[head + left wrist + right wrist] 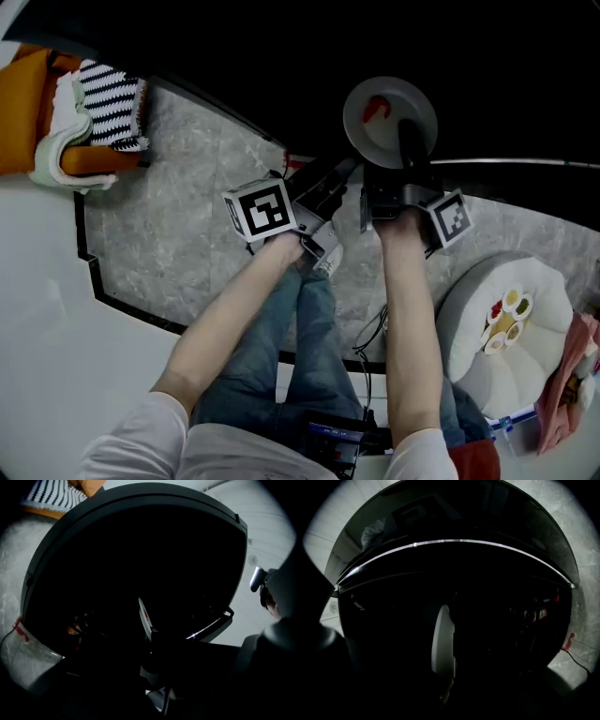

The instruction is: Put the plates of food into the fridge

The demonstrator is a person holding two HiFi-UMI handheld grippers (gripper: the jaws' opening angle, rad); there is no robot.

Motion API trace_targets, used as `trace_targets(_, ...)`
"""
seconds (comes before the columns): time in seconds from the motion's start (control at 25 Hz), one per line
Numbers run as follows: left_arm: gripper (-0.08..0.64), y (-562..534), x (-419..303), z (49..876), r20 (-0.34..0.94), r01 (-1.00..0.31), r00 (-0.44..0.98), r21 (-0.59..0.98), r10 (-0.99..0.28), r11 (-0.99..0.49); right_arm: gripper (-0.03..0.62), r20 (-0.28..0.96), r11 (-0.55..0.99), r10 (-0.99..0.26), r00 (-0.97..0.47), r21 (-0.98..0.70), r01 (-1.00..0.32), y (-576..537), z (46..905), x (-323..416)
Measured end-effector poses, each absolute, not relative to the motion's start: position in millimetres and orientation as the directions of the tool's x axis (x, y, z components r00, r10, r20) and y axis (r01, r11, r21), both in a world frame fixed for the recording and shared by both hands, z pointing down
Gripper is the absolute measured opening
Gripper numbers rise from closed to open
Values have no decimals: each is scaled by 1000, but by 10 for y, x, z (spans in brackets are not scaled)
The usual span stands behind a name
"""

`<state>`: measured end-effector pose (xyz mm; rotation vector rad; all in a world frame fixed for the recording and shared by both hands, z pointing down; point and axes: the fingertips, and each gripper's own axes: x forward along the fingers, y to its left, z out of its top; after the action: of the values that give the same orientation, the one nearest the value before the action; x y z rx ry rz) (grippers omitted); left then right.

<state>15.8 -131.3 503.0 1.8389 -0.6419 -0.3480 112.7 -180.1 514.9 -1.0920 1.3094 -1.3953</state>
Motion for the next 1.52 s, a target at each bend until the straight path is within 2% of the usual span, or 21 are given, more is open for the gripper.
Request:
trace_targets(0.28, 55, -1348, 165, 4951, -19, -107, 809, 978, -588, -178, 17, 21, -28, -980, -199, -999, 34, -1814, 5148, 1131)
trace_targets(0.64, 55, -1384, 266, 4997, -14, -63, 830, 991, -557, -118, 17, 19, -24, -980, -198, -999, 23, -1841, 5137, 1134)
trace_targets(0.92, 55, -1420, 362, 4984, 10, -52, 830, 997, -558, -60, 17, 41, -52, -981, -190, -997, 54, -1771, 5646, 1383)
trace_targets(1.04, 51, -1461, 342, 5025, 22, -51, 820, 998, -573, -35, 17, 37, -47, -980, -196, -998, 46, -1776, 5572, 1334)
trace_targets(1.08, 29, -1470, 337, 5035, 29, -56, 817, 998, -576, -30, 17, 35, -44, -979, -199, -998, 41, -1781, 5524, 1305)
trace_targets(1.52, 17, -1447, 292, 5140, 98, -120, 793, 993, -602, 3, 17, 39, -41, -976, -216, -999, 5, -1796, 5219, 1117)
